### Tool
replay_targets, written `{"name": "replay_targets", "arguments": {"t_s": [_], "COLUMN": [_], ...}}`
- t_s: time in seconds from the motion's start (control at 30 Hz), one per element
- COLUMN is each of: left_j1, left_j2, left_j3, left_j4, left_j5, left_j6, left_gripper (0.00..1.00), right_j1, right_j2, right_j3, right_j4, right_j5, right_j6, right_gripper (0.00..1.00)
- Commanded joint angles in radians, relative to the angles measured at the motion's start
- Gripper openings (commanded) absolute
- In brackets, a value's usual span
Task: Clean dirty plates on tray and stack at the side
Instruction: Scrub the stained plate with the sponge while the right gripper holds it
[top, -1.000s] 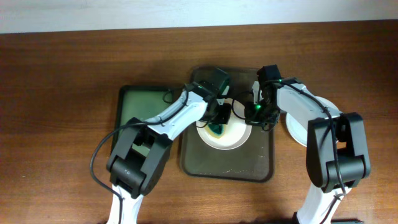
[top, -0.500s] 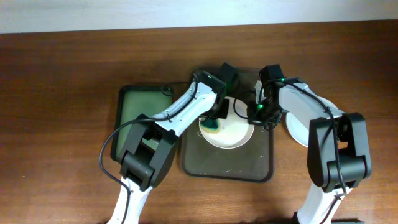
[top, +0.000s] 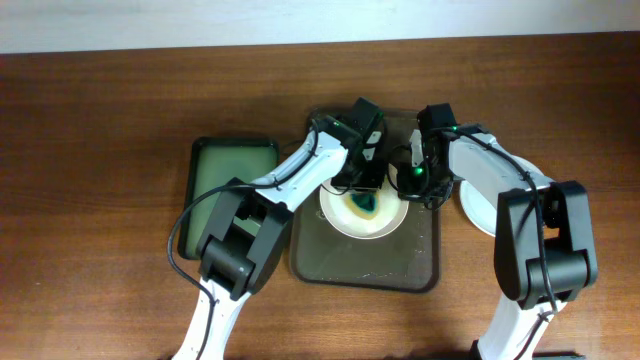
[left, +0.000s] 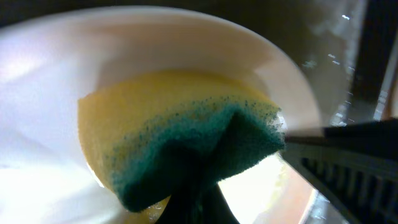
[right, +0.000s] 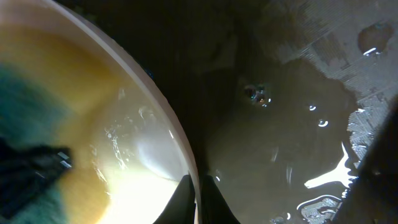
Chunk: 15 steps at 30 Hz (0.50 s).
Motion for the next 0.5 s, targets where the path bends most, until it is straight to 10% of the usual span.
{"name": "replay_targets", "arguments": {"t_s": [0.0, 0.17, 0.33, 0.47], "left_j1": [-0.082, -0.068, -0.017, 0.026], "left_j2": [0.062, 0.062, 0.058, 0.058], "left_j3": [-0.003, -0.003, 0.074, 0.135], "left_j4": [0.005, -0.039, -0.255, -0.321], "left_j5": [0.22, 0.046, -0.525, -0.708], "left_j6": [0.037, 0.04, 0.039, 0.039], "left_gripper": [0.0, 0.0, 0.0, 0.0], "right_j1": [0.019, 0.019, 0.019, 0.019], "right_j2": [0.037, 0.037, 0.037, 0.037], "right_j3": [-0.011, -0.011, -0.011, -0.011], "right_j4": [0.005, 0.003, 0.0, 0.0], "right_j5": [-0.002, -0.002, -0.002, -0.002], "right_j6": [0.007, 0.007, 0.007, 0.007], "right_gripper": [0.04, 0.04, 0.04, 0.04]}}
